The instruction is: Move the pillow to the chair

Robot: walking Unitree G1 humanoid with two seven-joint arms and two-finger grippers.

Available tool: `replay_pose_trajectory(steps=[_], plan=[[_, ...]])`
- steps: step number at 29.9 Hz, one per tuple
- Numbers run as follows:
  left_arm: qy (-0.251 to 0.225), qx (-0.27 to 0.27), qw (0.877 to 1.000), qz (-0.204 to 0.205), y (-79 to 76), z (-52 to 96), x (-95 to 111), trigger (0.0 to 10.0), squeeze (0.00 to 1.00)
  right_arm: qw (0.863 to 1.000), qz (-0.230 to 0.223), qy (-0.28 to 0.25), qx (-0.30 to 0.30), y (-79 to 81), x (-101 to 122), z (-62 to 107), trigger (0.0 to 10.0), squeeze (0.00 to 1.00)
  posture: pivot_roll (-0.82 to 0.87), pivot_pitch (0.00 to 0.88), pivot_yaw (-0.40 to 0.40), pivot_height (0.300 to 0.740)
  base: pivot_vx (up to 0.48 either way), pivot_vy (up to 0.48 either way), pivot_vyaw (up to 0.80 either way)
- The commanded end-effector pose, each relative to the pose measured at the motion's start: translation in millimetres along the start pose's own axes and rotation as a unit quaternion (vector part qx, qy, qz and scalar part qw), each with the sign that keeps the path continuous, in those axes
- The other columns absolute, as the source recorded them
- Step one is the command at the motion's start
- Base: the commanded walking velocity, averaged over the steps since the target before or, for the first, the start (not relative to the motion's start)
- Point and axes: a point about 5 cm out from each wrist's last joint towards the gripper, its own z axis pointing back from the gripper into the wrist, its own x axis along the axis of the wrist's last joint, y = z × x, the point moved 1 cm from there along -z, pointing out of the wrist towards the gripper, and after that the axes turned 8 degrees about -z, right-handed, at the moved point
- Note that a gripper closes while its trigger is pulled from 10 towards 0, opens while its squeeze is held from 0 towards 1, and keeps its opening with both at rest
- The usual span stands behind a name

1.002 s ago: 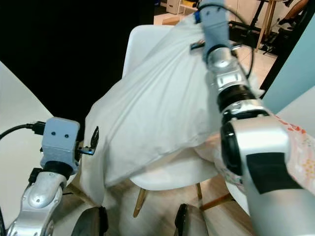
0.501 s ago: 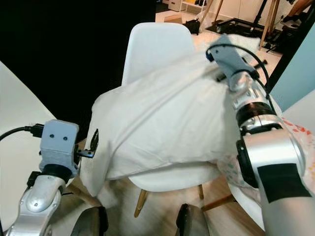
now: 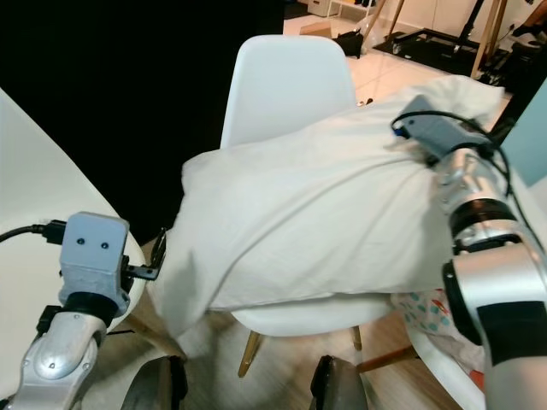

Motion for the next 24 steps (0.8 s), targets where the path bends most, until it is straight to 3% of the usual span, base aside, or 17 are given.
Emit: replay_pose_trajectory(steps=[1,3,4,6,7,8,9,12,15,21,23,24], plan=[[0.006,-0.008,1.000,0.005,-2.2,1.0,-0.3,10.0,0.00,0.999,0.037,0.002,-0.004,-4.3,-5.5,-0.7,10.0,0.00,0.15,0.120,-0.129,0.391,0.000,0.000,0.00],[0.006,-0.010,1.000,0.007,-3.7,0.6,0.5,10.0,0.00,0.997,0.044,0.012,0.060,21.5,-12.8,5.1,10.0,0.00,0.15,0.121,-0.127,0.391,0.000,0.000,0.00],[0.006,-0.011,1.000,0.007,-3.9,0.7,1.1,10.0,0.00,0.995,0.041,0.023,0.090,32.9,-17.4,8.4,10.0,0.14,0.15,0.123,-0.123,0.391,0.000,0.000,0.00],[0.006,-0.011,1.000,0.007,-3.9,0.7,1.1,10.0,0.00,0.995,0.041,0.023,0.090,32.9,-17.4,8.4,10.0,0.14,0.15,0.123,-0.123,0.391,0.000,0.000,0.00],[0.004,-0.011,1.000,0.008,-3.8,0.9,2.4,10.0,0.00,0.989,0.042,0.039,0.133,49.3,-25.3,14.0,10.0,0.87,0.15,0.123,-0.120,0.391,0.000,0.000,0.00],[0.002,-0.011,1.000,0.012,-3.0,0.8,4.6,10.0,0.00,0.982,0.033,0.057,0.179,67.1,-33.3,21.4,10.0,1.00,0.15,0.124,-0.120,0.391,0.000,0.000,0.00],[-0.001,-0.009,1.000,0.015,-2.1,0.4,6.9,10.0,0.00,0.975,0.029,0.065,0.211,79.9,-38.0,27.3,10.0,1.00,0.15,0.124,-0.120,0.391,0.000,0.000,0.00],[-0.007,-0.007,1.000,0.020,0.3,-1.1,11.8,10.0,0.00,0.968,0.023,0.071,0.239,92.6,-41.7,33.6,10.0,1.00,0.15,0.122,-0.117,0.391,0.000,0.000,0.00],[-0.016,-0.004,1.000,0.021,2.6,-3.2,16.8,10.0,0.00,0.968,0.023,0.073,0.241,94.8,-43.3,34.9,10.0,1.00,0.14,0.117,-0.116,0.391,0.000,0.000,0.00],[-0.022,-0.002,0.999,0.023,3.8,-4.8,19.8,10.0,0.00,0.969,0.019,0.074,0.234,92.1,-44.9,33.8,10.0,1.00,0.13,0.109,-0.119,0.391,0.000,0.000,0.00],[-0.029,0.001,0.999,0.033,5.7,-7.2,22.9,10.0,0.00,0.976,-0.017,0.065,0.205,81.0,-41.3,28.2,10.0,1.00,0.12,0.103,-0.124,0.391,0.000,0.000,0.00],[-0.038,-0.010,0.997,0.060,4.7,-8.4,26.7,10.0,0.00,0.980,-0.055,0.057,0.185,72.3,-35.9,23.8,10.0,1.00,0.12,0.104,-0.123,0.391,0.000,0.000,0.00]])
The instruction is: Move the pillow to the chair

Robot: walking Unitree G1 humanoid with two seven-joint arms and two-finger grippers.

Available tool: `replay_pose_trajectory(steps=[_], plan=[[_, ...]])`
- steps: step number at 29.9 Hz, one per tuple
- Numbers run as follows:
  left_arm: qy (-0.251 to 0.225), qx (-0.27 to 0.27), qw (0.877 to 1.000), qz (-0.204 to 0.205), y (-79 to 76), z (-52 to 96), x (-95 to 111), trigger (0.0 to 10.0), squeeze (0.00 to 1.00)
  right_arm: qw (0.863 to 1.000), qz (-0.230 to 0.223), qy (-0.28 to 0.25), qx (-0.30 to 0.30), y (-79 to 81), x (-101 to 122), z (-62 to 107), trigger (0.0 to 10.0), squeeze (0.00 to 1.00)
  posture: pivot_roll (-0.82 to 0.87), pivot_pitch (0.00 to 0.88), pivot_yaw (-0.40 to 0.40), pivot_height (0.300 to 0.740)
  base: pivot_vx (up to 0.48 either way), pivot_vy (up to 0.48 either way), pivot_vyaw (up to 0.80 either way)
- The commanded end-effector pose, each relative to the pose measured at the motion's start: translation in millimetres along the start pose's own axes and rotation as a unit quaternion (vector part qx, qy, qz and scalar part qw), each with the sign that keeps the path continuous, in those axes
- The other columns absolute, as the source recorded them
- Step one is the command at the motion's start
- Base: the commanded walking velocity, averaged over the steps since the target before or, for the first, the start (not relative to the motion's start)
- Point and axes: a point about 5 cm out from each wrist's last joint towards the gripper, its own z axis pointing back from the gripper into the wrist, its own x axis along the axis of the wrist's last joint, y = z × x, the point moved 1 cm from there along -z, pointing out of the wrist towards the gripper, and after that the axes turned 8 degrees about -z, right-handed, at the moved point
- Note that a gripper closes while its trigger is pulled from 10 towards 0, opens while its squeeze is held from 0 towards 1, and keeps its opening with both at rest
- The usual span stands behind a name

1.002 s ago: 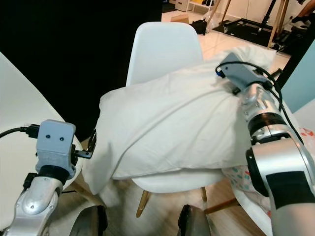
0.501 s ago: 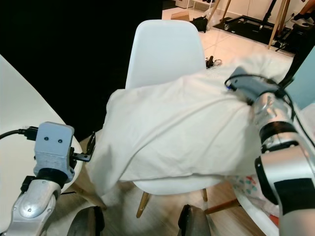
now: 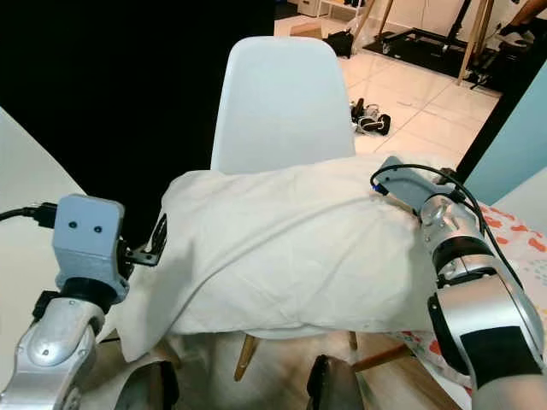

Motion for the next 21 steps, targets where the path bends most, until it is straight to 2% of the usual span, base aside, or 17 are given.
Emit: replay_pose_trajectory(steps=[1,2,4,5,6,7,8,10,11,13,16,17,19,21], plan=[[-0.011,-0.004,1.000,0.028,0.8,-1.4,5.9,10.0,0.00,0.999,-0.046,0.001,-0.013,-7.1,-5.1,0.1,10.0,1.00,0.12,0.104,-0.123,0.391,0.000,0.000,0.00],[-0.017,-0.013,0.999,0.048,-0.3,-2.3,8.5,10.0,0.00,0.997,-0.070,-0.010,-0.025,-13.4,-1.1,0.2,10.0,1.00,0.12,0.104,-0.123,0.391,0.000,0.000,0.00],[-0.017,-0.013,0.999,0.048,-0.3,-2.3,8.5,10.0,0.00,0.997,-0.070,-0.010,-0.025,-13.4,-1.1,0.2,10.0,1.00,0.12,0.104,-0.123,0.391,0.000,0.000,0.00],[-0.035,-0.043,0.997,0.062,-4.1,-2.6,14.6,10.0,0.00,0.991,-0.122,-0.032,-0.042,-23.0,7.4,0.7,10.0,1.00,0.11,0.106,-0.126,0.391,0.000,0.000,0.00],[-0.046,-0.068,0.994,0.067,-7.2,-2.4,18.7,10.0,0.00,0.986,-0.150,-0.052,-0.059,-31.1,14.6,1.5,10.0,1.00,0.11,0.106,-0.127,0.391,0.000,0.000,0.00],[-0.055,-0.089,0.993,0.061,-9.2,-2.5,21.1,10.0,0.00,0.979,-0.171,-0.081,-0.075,-38.7,24.9,3.0,10.0,1.00,0.10,0.106,-0.130,0.391,0.000,0.000,0.00],[-0.055,-0.089,0.993,0.061,-9.2,-2.5,21.1,10.0,0.00,0.979,-0.171,-0.081,-0.075,-38.7,24.9,3.0,10.0,1.00,0.10,0.106,-0.130,0.391,0.000,0.000,0.00],[-0.057,-0.113,0.991,0.052,-11.4,-3.2,19.4,10.0,0.00,0.959,-0.228,-0.143,-0.088,-47.5,47.2,7.0,10.0,1.00,0.10,0.105,-0.132,0.391,0.000,0.000,0.00],[-0.057,-0.113,0.991,0.052,-11.4,-3.2,19.4,10.0,0.00,0.959,-0.228,-0.143,-0.088,-47.5,47.2,7.0,10.0,1.00,0.10,0.105,-0.132,0.391,0.000,0.000,0.00],[-0.054,-0.120,0.990,0.057,-11.7,-4.0,17.2,10.0,0.00,0.934,-0.279,-0.200,-0.098,-55.4,64.0,12.4,10.0,1.00,0.09,0.105,-0.131,0.391,0.000,0.000,0.00],[-0.052,-0.121,0.990,0.057,-11.7,-4.3,16.4,10.0,0.00,0.930,-0.272,-0.219,-0.114,-59.3,68.6,15.0,10.0,1.00,0.09,0.104,-0.131,0.391,0.000,0.000,0.00],[-0.052,-0.122,0.989,0.058,-11.7,-4.9,15.9,10.0,0.00,0.937,-0.234,-0.217,-0.141,-63.7,67.2,15.9,10.0,1.00,0.08,0.103,-0.131,0.391,0.000,0.000,0.00],[-0.052,-0.122,0.989,0.058,-11.7,-4.9,15.9,10.0,0.00,0.937,-0.234,-0.217,-0.141,-63.7,67.2,15.9,10.0,1.00,0.08,0.103,-0.131,0.391,0.000,0.000,0.00],[-0.054,-0.124,0.989,0.061,-10.5,-7.5,15.4,10.0,0.00,0.909,-0.331,-0.232,-0.099,-66.1,65.6,16.4,10.0,1.00,0.07,0.094,-0.135,0.391,0.000,0.000,0.00]])
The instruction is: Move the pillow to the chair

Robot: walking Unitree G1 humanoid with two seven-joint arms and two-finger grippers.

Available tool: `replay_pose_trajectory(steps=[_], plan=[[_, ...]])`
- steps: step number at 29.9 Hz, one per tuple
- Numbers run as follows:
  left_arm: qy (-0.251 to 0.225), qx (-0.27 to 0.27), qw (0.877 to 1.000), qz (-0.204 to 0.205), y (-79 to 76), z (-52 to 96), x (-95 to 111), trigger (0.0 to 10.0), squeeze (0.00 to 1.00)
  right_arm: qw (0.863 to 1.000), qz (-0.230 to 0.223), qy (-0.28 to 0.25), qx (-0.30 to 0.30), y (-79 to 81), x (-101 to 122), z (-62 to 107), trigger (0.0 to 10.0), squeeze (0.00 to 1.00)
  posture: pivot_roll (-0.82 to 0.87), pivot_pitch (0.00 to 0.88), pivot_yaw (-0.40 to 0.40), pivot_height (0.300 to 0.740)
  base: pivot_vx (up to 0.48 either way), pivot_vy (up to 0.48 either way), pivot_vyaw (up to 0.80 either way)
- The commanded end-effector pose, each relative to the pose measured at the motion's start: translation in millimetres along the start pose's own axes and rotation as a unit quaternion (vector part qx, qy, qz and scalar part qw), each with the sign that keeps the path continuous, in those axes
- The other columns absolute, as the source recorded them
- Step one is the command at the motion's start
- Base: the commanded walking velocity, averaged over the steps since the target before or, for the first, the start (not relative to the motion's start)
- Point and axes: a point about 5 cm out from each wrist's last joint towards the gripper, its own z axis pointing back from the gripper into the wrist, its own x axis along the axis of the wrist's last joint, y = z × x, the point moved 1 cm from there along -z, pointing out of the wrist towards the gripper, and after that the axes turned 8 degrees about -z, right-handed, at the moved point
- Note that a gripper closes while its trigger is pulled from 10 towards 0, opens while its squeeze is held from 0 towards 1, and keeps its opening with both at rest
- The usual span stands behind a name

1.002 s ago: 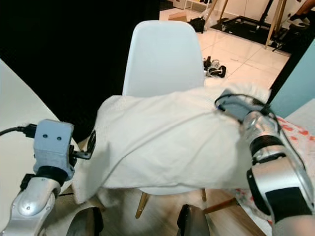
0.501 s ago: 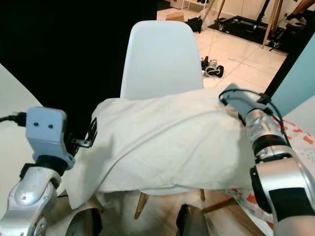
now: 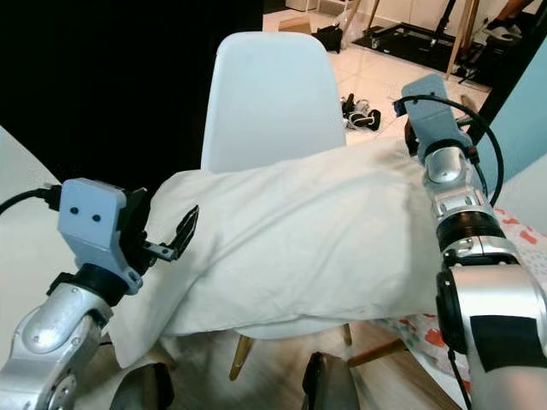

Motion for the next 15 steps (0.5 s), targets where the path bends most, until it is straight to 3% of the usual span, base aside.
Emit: replay_pose_trajectory(steps=[1,2,3,4,5,6,7,9,10,11,13,14,15], plan=[[0.002,-0.007,1.000,-0.001,0.4,-1.0,-2.0,10.0,0.00,0.999,-0.050,-0.005,0.005,-5.4,1.7,-0.2,10.0,1.00,0.07,0.094,-0.135,0.391,0.000,0.000,0.00],[0.000,-0.004,1.000,-0.001,1.8,-1.5,-1.5,10.0,0.00,0.985,-0.158,-0.002,0.070,9.3,6.0,-0.5,10.0,0.00,0.07,0.088,-0.136,0.391,0.000,0.000,0.00],[-0.001,-0.004,1.000,-0.001,2.9,-1.9,-1.2,10.0,0.00,0.967,-0.225,-0.006,0.116,20.2,10.5,0.2,10.0,0.00,0.06,0.086,-0.136,0.391,0.000,0.000,0.00],[-0.001,-0.004,1.000,-0.001,2.9,-1.9,-1.2,10.0,0.00,0.967,-0.225,-0.006,0.116,20.2,10.5,0.2,10.0,0.00,0.06,0.086,-0.136,0.391,0.000,0.000,0.00],[-0.003,0.007,1.000,-0.002,5.6,-2.8,-0.3,10.0,0.00,0.945,-0.262,-0.005,0.194,37.8,14.7,3.4,10.0,0.00,0.06,0.081,-0.138,0.391,0.000,0.000,0.00],[-0.004,0.026,1.000,-0.004,10.3,-3.6,-0.2,10.0,0.00,0.919,-0.268,-0.007,0.289,57.8,16.2,11.8,10.0,0.00,0.05,0.074,-0.143,0.391,0.000,0.000,0.00],[-0.004,0.026,1.000,-0.004,10.3,-3.6,-0.2,10.0,0.00,0.919,-0.268,-0.007,0.289,57.8,16.2,11.8,10.0,0.00,0.05,0.074,-0.143,0.391,0.000,0.000,0.00],[0.004,0.068,0.998,-0.009,19.1,-4.5,-3.4,10.0,0.00,0.894,-0.243,0.007,0.376,80.5,8.7,25.7,10.0,0.00,0.05,0.056,-0.150,0.391,0.000,0.000,0.00],[0.004,0.068,0.998,-0.009,19.1,-4.5,-3.4,10.0,0.00,0.894,-0.243,0.007,0.376,80.5,8.7,25.7,10.0,0.00,0.05,0.056,-0.150,0.391,0.000,0.000,0.00],[0.010,0.086,0.996,-0.010,21.7,-4.3,-6.3,10.0,0.00,0.884,-0.268,0.020,0.382,85.8,4.5,29.0,10.0,0.00,0.05,0.049,-0.153,0.391,0.000,0.000,0.00],[0.010,0.086,0.996,-0.010,21.7,-4.3,-6.3,10.0,0.00,0.884,-0.268,0.020,0.382,85.8,4.5,29.0,10.0,0.00,0.05,0.049,-0.153,0.391,0.000,0.000,0.00],[0.029,0.116,0.993,-0.004,25.0,-3.6,-14.0,10.0,0.00,0.860,-0.352,0.019,0.369,91.7,2.8,33.1,10.0,0.00,0.05,0.028,-0.156,0.391,0.000,0.000,0.00],[0.029,0.116,0.993,-0.004,25.0,-3.6,-14.0,10.0,0.00,0.860,-0.352,0.019,0.369,91.7,2.8,33.1,10.0,0.00,0.05,0.028,-0.156,0.391,0.000,0.000,0.00]])
